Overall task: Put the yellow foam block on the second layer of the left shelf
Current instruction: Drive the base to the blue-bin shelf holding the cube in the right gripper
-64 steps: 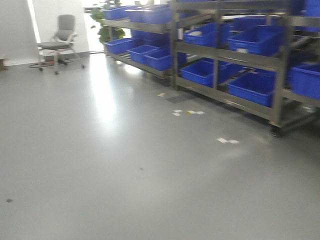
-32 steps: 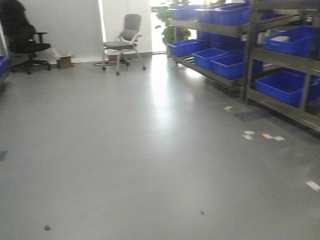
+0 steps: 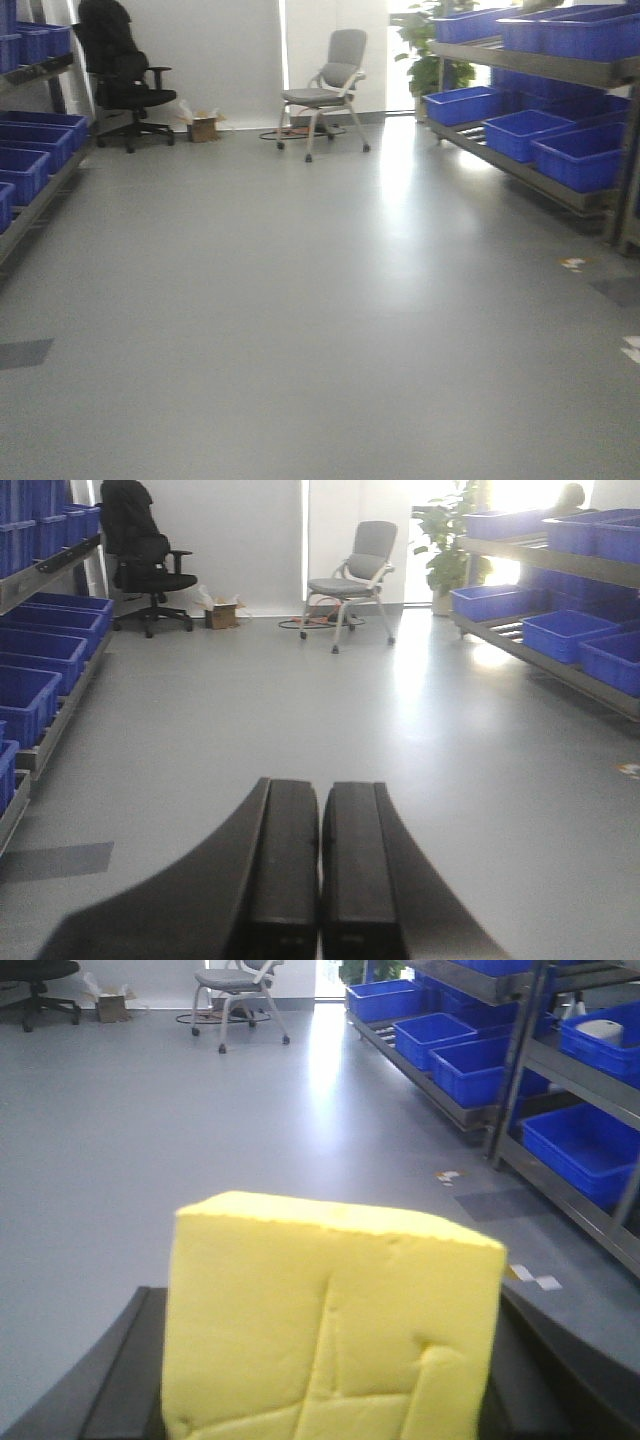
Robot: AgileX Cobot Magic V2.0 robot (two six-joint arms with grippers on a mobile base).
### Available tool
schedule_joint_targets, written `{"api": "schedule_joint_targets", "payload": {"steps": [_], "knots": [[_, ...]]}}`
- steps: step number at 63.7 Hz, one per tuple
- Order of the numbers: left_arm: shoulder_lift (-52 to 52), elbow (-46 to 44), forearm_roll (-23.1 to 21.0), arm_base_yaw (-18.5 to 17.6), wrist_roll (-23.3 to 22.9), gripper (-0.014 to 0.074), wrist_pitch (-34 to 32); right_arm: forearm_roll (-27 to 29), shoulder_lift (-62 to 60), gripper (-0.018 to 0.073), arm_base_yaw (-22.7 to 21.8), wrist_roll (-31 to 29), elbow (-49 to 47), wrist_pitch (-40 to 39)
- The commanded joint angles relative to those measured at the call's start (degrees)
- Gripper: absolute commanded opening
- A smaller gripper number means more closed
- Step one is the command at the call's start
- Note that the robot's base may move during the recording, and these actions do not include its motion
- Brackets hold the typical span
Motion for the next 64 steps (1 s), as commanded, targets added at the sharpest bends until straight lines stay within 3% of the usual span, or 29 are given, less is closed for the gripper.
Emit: {"api": "schedule_joint_targets", "payload": {"steps": [1, 64], "knots": [[-0.65, 1.58, -0.42, 0.02, -0.22, 0.0136, -4.84, -0.9, -0.32, 0.0328, -0.39, -0.44, -1.65, -4.97], [-0.65, 1.58, -0.42, 0.02, -0.22, 0.0136, -4.84, -0.9, -0.32, 0.0328, -0.39, -0.44, -1.65, -4.97]]}}
